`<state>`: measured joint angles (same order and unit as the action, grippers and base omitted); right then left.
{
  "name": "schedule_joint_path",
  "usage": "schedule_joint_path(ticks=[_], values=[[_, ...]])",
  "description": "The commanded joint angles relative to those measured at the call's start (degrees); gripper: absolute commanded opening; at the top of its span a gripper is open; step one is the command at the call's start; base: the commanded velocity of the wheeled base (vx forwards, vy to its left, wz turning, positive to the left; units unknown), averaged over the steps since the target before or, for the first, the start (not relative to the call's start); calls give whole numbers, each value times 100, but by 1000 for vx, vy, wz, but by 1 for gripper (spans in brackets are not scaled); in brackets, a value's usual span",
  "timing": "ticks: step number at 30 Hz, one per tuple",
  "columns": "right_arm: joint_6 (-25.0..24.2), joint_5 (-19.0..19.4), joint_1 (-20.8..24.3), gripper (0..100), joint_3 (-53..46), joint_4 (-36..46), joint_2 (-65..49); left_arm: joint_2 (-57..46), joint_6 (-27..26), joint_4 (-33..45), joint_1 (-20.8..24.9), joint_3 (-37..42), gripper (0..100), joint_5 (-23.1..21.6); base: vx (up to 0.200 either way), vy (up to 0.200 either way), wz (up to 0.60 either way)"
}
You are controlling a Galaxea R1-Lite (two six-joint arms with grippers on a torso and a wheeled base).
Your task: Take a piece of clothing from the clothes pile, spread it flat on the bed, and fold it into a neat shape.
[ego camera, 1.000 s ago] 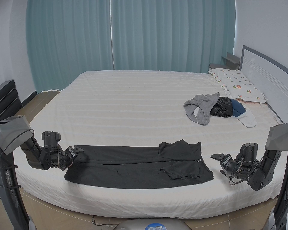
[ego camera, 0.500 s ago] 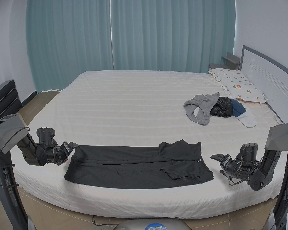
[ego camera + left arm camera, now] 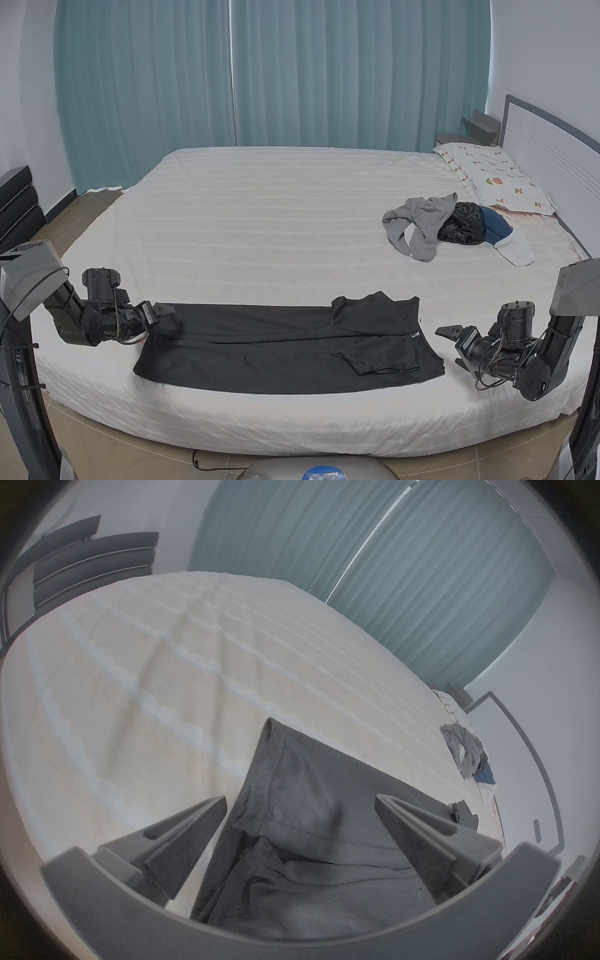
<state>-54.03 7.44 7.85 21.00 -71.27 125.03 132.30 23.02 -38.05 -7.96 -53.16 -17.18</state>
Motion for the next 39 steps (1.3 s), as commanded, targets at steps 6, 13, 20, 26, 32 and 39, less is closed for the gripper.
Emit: schedule_joint_path(ticks=[6,13,20,26,32,39], values=[[6,3,67,100,-9,-1,66,226,-16,-27,-4,-10,100,48,0,0,0],[15,3,76,100,-9,-1,127,270,-25,-19,23,-36,100,57,0,0,0],[24,3,85,100,-9,7,162,419,-447,-27,40,34,100,65,0,0,0],[24,-5,85,100,-9,-1,154,437,-500,-36,58,34,100,74,0,0,0],[24,-5,85,100,-9,-1,154,410,-482,-221,102,34,100,250,0,0,0],[24,-5,85,100,-9,-1,145,173,-386,-335,102,131,100,285,0,0,0]])
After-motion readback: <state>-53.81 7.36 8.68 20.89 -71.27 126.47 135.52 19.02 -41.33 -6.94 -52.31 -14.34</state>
